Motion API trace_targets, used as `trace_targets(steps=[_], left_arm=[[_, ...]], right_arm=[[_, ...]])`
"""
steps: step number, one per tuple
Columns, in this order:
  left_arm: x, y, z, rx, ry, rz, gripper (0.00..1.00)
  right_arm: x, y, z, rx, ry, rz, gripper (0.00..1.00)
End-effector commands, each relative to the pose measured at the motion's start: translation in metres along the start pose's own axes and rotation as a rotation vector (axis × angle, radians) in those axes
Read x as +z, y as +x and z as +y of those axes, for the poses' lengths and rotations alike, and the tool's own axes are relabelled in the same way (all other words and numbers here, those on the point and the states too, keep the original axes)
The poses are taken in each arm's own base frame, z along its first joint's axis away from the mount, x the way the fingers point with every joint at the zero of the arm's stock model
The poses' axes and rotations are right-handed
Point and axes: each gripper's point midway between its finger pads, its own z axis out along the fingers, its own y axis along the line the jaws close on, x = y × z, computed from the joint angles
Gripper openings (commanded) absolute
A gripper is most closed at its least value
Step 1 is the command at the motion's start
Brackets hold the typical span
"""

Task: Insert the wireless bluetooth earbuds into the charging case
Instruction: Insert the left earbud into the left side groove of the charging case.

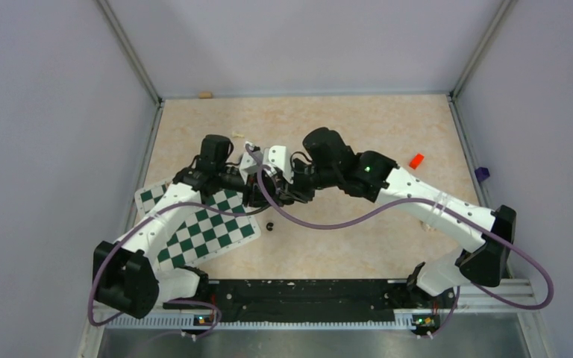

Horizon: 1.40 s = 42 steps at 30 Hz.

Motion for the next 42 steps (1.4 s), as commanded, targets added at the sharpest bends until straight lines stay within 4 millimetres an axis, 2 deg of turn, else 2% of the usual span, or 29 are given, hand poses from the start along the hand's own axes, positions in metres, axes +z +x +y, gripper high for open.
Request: trace_targets(steps=[1, 20, 42], left_arm=[[0.0, -0.024, -0.021, 0.1, 0.09, -0.076, 0.0], [-0.004, -0.029, -0.022, 0.1, 0.093, -0.089, 0.0], [-0.004, -0.028, -0.02, 0.094, 0.087, -0.087, 0.0]], right_arm=[[-0.013, -0.028, -0.012, -0.022, 0.068, -0.059, 0.32], [-0.036, -0.051, -0.021, -0.047, 0.118, -0.103, 0.5], [-0.06, -0.065, -0.038, -0.06, 0.232, -0.131, 0.51]])
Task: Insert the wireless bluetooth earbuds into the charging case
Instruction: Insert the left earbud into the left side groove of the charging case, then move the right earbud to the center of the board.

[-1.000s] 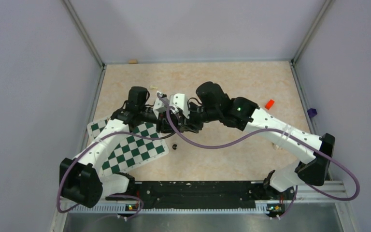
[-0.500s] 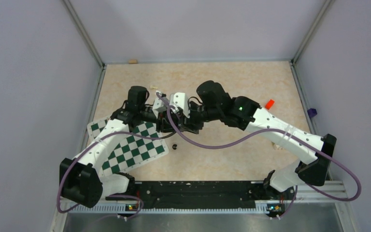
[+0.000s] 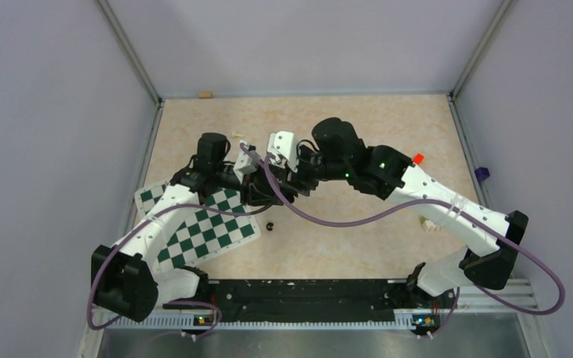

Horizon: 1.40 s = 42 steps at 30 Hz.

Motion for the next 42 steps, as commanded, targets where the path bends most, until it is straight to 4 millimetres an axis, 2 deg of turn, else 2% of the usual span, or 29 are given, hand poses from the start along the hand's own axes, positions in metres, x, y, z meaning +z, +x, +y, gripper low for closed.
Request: trace_targets(steps=[1, 6, 12, 16, 24, 35, 42], left_arm=[[0.0, -0.012, -0.013, 0.024, 0.043, -0.031, 0.0], [-0.001, -0.011, -0.012, 0.022, 0.04, -0.03, 0.0], [-0.001, -0.011, -0.011, 0.014, 0.036, -0.029, 0.0], [0.0, -0.011, -0.011, 0.015, 0.037, -0.03, 0.0], [0.0, -0.011, -0.011, 0.013, 0.036, -0.03, 0.0], [0.0, -0.011, -0.011, 0.013, 0.037, -0.031, 0.0], [-0.001, -0.012, -0.012, 0.018, 0.037, -0.032, 0.0]], right_arm=[[-0.026, -0.031, -0.021, -0.033, 0.108, -0.089, 0.51], [-0.025, -0.026, -0.018, -0.032, 0.095, -0.085, 0.5], [-0.024, -0.022, 0.0, -0.045, 0.01, -0.088, 0.5], [-0.02, -0.015, -0.001, -0.05, 0.013, -0.069, 0.51], [-0.012, -0.001, 0.005, -0.044, -0.007, -0.044, 0.62], [-0.009, -0.005, -0.009, -0.031, 0.067, -0.054, 0.63], [0.001, 0.001, -0.008, -0.021, 0.06, -0.034, 0.62]])
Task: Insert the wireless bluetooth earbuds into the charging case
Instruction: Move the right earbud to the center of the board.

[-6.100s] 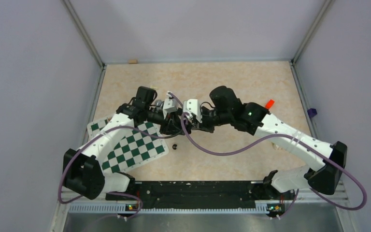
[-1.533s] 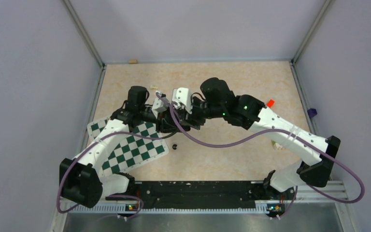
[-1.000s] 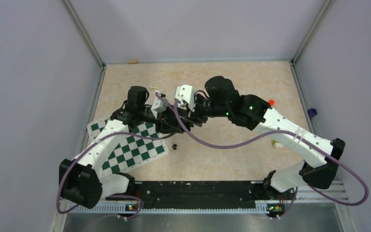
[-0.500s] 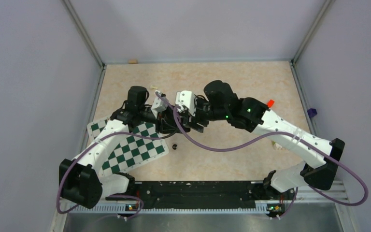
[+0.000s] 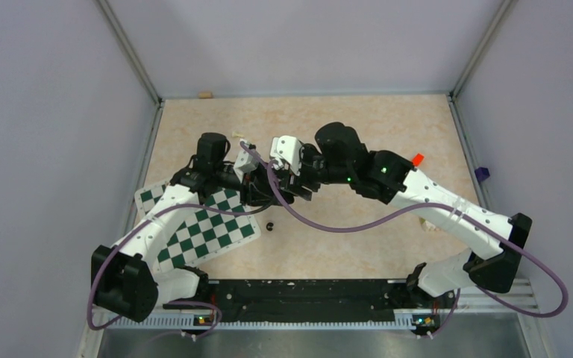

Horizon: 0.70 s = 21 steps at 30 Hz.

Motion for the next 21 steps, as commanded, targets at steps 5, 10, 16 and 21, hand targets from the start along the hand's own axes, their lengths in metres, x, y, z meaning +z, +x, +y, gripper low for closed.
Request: trace_targets(steps=[5, 10, 16, 21], left_arm=[[-0.001, -0.01, -0.009, 0.051, 0.03, -0.025, 0.0], [-0.002, -0.011, -0.008, 0.055, 0.019, -0.023, 0.0], [-0.014, -0.019, 0.001, 0.08, -0.046, -0.025, 0.0], [-0.037, -0.03, 0.009, 0.115, -0.134, -0.035, 0.0]], right_arm=[[0.005, -0.004, -0.005, 0.012, 0.023, -0.021, 0.63], [-0.01, -0.014, -0.019, -0.007, 0.092, -0.028, 0.63], [-0.058, -0.041, -0.052, -0.026, 0.258, -0.093, 0.65], [-0.067, -0.017, -0.085, 0.083, 0.361, -0.119, 0.71]])
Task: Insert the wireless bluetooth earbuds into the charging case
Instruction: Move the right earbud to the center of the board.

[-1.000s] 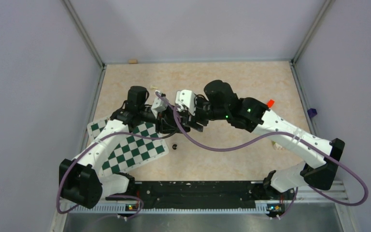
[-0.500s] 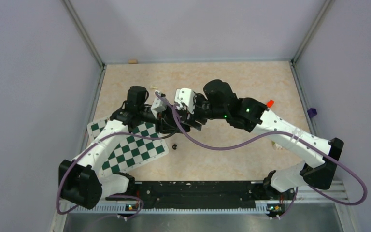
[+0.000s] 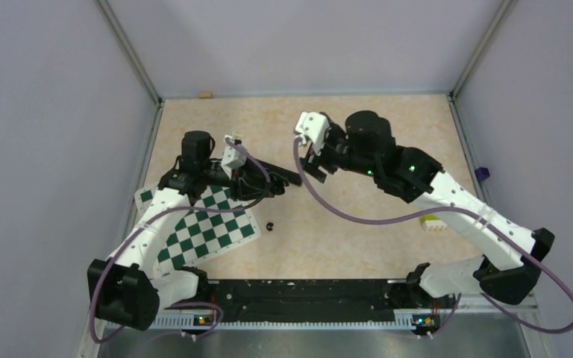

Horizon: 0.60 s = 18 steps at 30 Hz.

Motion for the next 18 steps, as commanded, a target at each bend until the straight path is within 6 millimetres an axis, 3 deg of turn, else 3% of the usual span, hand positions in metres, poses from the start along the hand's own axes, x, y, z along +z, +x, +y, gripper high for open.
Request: trace_targets(steps=[1, 4, 9, 13, 18], left_arm=[[-0.021, -0.023, 0.003, 0.09, -0.066, -0.028, 0.0], [-0.038, -0.027, 0.008, 0.117, -0.134, -0.025, 0.0], [-0.071, -0.025, 0.007, 0.122, -0.267, 0.003, 0.0], [-0.093, -0.024, 0.0, 0.127, -0.341, -0.024, 0.0], [-0.115, -0.03, -0.009, 0.166, -0.407, -0.116, 0.0]], right_arm=[[-0.019, 0.0, -0.05, 0.105, 0.161, -0.087, 0.71], [0.002, 0.037, -0.048, 0.146, 0.128, -0.025, 0.71], [0.049, 0.092, -0.007, 0.195, -0.048, 0.081, 0.67], [0.084, 0.119, 0.026, 0.27, -0.2, 0.135, 0.6], [0.123, 0.138, 0.06, 0.338, -0.334, 0.198, 0.56]])
